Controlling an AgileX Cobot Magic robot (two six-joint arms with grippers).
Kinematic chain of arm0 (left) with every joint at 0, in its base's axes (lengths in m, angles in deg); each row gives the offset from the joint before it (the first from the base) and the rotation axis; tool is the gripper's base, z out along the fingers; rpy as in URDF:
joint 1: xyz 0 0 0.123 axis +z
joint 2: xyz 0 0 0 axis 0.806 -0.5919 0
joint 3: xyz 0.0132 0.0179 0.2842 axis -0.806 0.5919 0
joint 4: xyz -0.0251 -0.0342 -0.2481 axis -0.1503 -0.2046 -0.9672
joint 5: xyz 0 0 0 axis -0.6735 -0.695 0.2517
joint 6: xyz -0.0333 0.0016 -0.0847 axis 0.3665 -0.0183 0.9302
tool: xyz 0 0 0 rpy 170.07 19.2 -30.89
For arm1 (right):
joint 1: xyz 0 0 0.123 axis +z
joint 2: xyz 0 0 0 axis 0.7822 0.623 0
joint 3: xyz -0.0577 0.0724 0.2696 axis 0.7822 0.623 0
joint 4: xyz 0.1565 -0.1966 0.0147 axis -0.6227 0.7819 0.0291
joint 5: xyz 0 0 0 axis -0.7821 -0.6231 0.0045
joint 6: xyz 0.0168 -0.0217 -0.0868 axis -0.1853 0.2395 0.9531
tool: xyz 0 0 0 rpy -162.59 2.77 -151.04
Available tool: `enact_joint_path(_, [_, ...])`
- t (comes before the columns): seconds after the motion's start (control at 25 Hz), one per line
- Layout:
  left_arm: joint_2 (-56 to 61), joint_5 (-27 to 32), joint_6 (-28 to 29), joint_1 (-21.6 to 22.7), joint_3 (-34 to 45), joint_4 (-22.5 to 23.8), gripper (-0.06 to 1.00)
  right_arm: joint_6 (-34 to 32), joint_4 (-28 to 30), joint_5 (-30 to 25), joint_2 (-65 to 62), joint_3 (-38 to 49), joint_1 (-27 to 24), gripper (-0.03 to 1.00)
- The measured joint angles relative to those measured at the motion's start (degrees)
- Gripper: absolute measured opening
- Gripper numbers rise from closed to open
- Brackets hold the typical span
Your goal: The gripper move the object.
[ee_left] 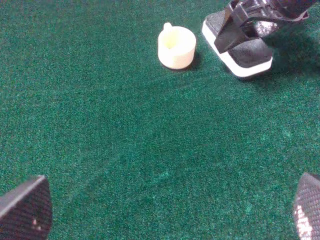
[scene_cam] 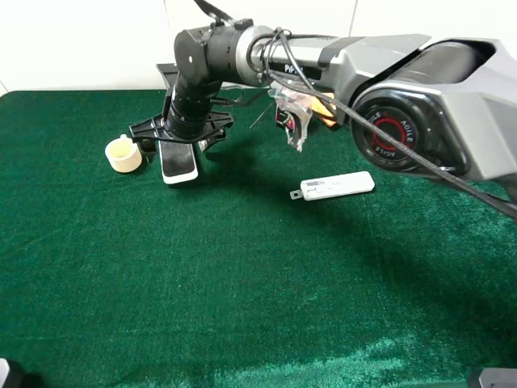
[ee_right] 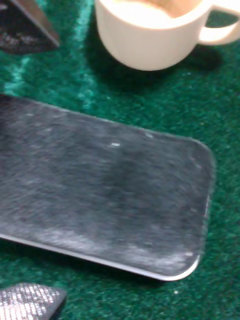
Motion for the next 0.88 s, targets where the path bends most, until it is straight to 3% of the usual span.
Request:
enact_joint_path(0.36, [0.0,0.0,0.0,0.0,0.0,0.0,0.98,0.0,1.1,-8.6,-5.9,0.0,0.0,0.70])
enact_joint_path(0.72, [0.0,0.0,0.0,0.0,0.0,0.0,0.98,1.7,2.3,-23.9,-14.2,0.0,0.0,0.70])
enact_joint_path(0.88, [0.0,0.0,0.0,0.0,0.0,0.0,0.98,2.2,2.7,-24.8,-17.9,0.0,0.0,0.70])
